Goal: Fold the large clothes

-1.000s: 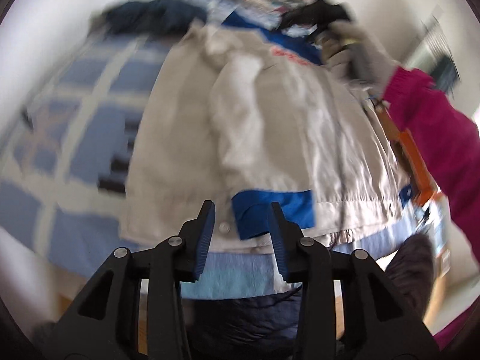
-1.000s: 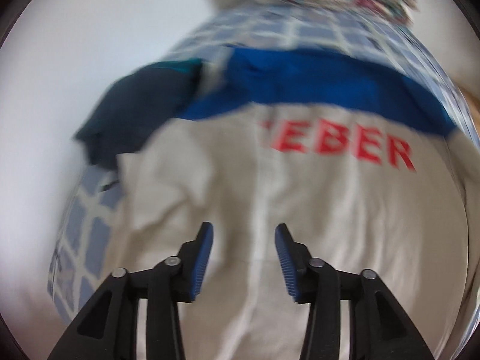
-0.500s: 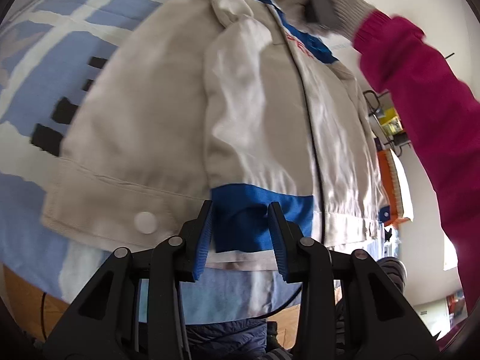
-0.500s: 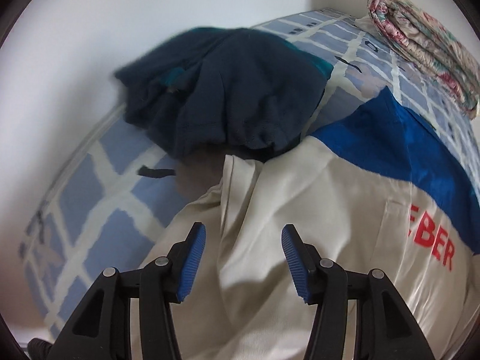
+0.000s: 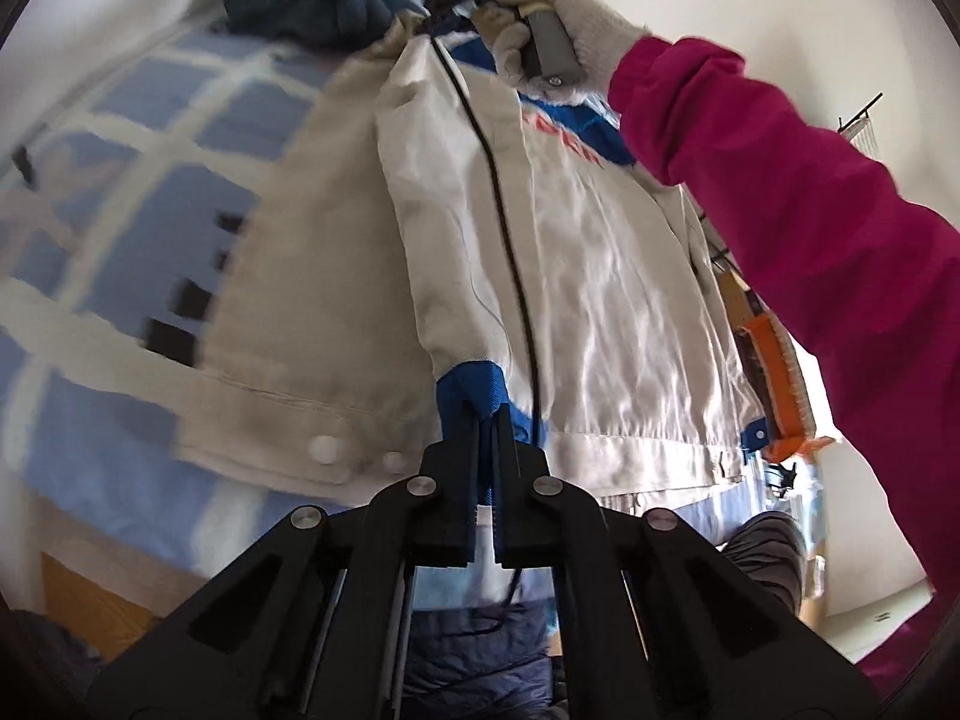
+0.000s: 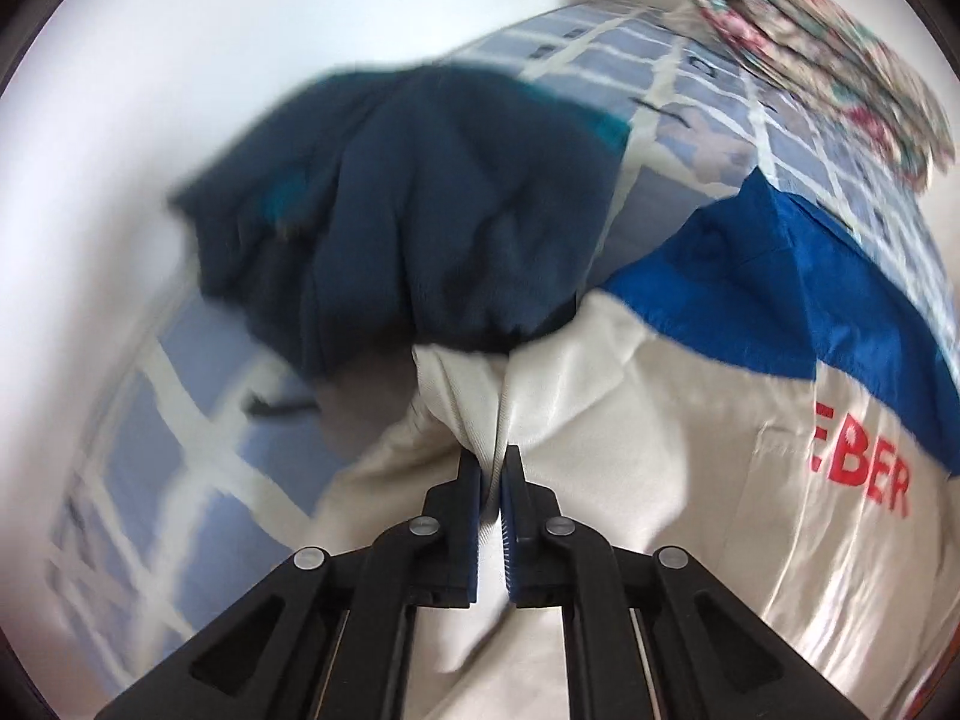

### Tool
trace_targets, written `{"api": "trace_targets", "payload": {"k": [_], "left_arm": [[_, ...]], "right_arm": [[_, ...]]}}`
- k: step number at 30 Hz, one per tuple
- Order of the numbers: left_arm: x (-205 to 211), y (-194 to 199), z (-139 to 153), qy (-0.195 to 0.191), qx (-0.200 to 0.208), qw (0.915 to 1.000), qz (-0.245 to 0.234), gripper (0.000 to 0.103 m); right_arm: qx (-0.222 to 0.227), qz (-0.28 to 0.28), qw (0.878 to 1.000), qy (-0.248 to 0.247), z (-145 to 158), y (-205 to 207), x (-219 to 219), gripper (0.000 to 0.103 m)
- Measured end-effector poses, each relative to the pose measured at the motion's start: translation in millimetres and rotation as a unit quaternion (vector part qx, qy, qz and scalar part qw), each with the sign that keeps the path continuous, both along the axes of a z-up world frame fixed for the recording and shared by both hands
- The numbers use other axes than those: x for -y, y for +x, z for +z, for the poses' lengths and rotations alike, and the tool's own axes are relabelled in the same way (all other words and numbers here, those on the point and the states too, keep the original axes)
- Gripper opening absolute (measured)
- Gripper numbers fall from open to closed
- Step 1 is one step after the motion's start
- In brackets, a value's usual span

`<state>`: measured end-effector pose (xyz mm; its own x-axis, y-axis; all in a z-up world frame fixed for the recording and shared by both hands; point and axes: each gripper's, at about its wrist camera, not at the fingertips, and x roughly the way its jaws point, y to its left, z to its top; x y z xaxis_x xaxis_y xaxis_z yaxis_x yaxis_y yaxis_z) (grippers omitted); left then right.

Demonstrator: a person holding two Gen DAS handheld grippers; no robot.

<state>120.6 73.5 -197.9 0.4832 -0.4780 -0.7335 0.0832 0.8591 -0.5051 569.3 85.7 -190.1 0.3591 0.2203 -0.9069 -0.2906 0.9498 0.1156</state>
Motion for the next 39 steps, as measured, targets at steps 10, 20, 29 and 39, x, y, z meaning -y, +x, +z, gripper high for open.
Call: {"api": "trace_targets", "payload": {"k": [10, 20, 29, 39], "left_arm": [[-45, 4, -51, 0.06, -0.063, 0.9943, 0.062, 0.001], [-61, -1, -42, 0.049, -0.041, 0.995, 0.076, 0.028], [-91, 18, -55, -0.039, -0.069, 0.9906, 0.112, 0.05], [-78, 30, -75, 0.005, -0.084, 0.9905, 0.109, 0.025]], "right_arm": [[-0.01, -0.018, 1.0, 0.013, -33, 28, -49, 0.003], [0.029, 0.039, 0.998, 0.05, -5, -15, -20, 0.03], [-0.015, 0.146, 0.988, 0.042, -22, -175, 37, 0.031], [-0.019, 0.179, 0.982, -0.057, -78, -278, 36, 0.033]]}}
